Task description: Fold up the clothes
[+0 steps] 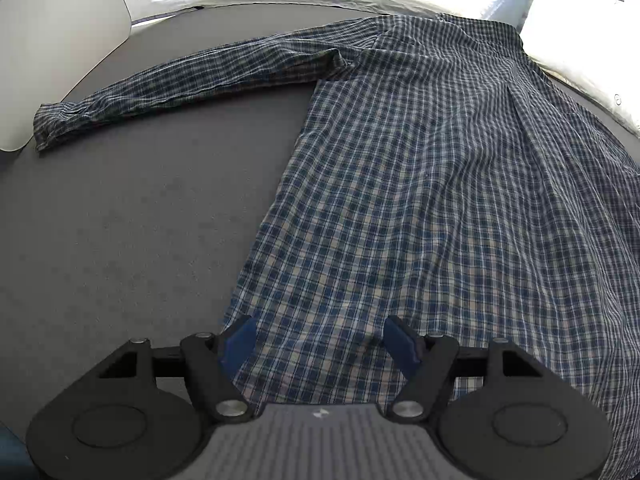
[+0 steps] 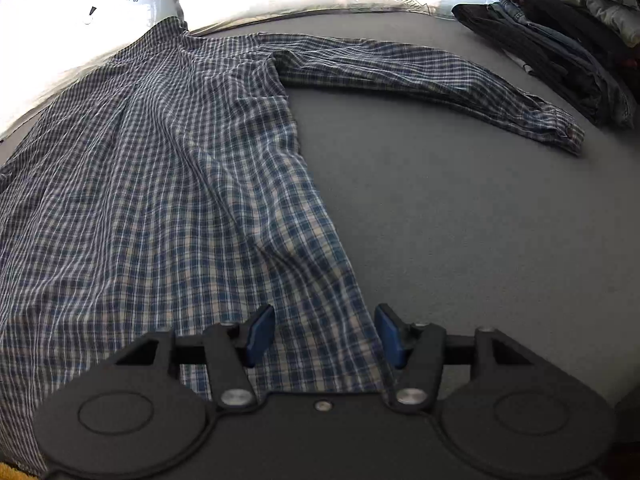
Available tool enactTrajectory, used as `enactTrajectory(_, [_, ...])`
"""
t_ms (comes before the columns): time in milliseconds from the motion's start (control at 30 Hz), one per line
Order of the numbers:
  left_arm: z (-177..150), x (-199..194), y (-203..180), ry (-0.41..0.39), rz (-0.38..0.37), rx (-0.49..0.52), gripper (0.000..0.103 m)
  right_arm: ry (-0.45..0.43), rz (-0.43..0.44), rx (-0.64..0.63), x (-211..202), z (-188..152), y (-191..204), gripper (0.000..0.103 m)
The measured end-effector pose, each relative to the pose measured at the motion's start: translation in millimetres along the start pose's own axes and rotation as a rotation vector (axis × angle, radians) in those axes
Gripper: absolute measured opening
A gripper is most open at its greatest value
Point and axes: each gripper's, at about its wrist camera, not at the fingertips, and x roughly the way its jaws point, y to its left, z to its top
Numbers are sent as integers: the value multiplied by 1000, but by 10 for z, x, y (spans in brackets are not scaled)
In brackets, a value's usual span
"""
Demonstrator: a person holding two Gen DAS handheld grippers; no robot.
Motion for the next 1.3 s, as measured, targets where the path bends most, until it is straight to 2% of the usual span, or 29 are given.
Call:
enactTrajectory(33, [-58, -20, -16, 2, -7, -3, 52, 5, 8, -7, -15, -31, -13, 28])
enactTrajectory(67, [-116, -39, -32, 4, -14, -6, 26, 9, 14, -10, -28, -55, -27, 4])
enactTrajectory(100, [-174, -59, -48, 6, -21, -10, 9, 8, 25, -1, -52, -66, -48, 3])
enactTrajectory(133, [-203, -93, -56, 5, -31, -15, 0, 1, 52, 22, -100, -71, -85, 2])
enactTrajectory(200, [-235, -176, -64, -2, -52, -29, 0, -21, 161, 165, -256, -79, -263, 1])
enactTrajectory(267, [-252, -266, 2, -14, -68, -82, 0, -34, 222, 291, -370, -126, -450, 1])
enactTrajectory(333, [-282, -318, 76, -20, -64, -130, 0, 6, 175, 272, -346, -159, -498, 1])
enactTrajectory(400, [-342, -213, 143, 21, -24, -150, 0, 75, 73, 177, -229, -183, -450, 3])
enactTrajectory(467, [-376, -188, 262, 25, -55, -221, 0, 78, 53, 155, -220, -182, -430, 10])
enactTrajectory(500, [-391, -184, 325, 23, -76, -260, 1, 68, 46, 159, -245, -156, -409, 18])
enactTrajectory(533, [-391, -201, 380, 12, -90, -292, 10, 52, 38, 158, -272, -124, -387, 26])
enactTrajectory(567, [-385, -227, 431, -2, -100, -320, 24, 30, 28, 150, -298, -83, -355, 43])
enactTrajectory(600, [-380, -261, 479, -26, -101, -344, 29, 10, 17, 133, -312, -33, -301, 52])
enactTrajectory(667, [-330, -301, 574, -59, -86, -372, 38, -21, 0, 80, -305, 108, -167, 53])
enactTrajectory(700, [-300, -317, 621, -74, -77, -384, 39, -31, -2, 58, -295, 173, -94, 63])
enactTrajectory(733, [-275, -325, 659, -83, -68, -394, 45, -45, 0, 33, -280, 251, -5, 70])
enactTrajectory(767, [-245, -326, 701, -93, -55, -406, 52, -61, 11, 9, -258, 331, 103, 87])
enactTrajectory(800, [-212, -326, 748, -105, -40, -418, 55, -76, 27, -12, -231, 399, 219, 98])
enactTrajectory(833, [-183, -318, 799, -113, -30, -432, 60, -88, 53, -29, -196, 445, 348, 100])
enactTrajectory(933, [-115, -283, 959, -130, -12, -480, 64, -117, 137, -81, -74, 579, 757, 103])
enactTrajectory(1000, [-91, -252, 1068, -142, -16, -520, 68, -69, 221, -97, 78, 623, 1043, 103])
enactTrajectory(1033, [-65, -227, 1129, -147, -13, -527, 74, -33, 275, -91, 175, 653, 1195, 103])
enactTrajectory(1100, [-1, -167, 1255, -155, -2, -528, 76, -15, 346, -73, 308, 686, 1473, 103])
enactTrajectory(1300, [343, -23, 1787, -178, 65, -610, 78, 16, 365, -115, 598, 841, 2088, 103])
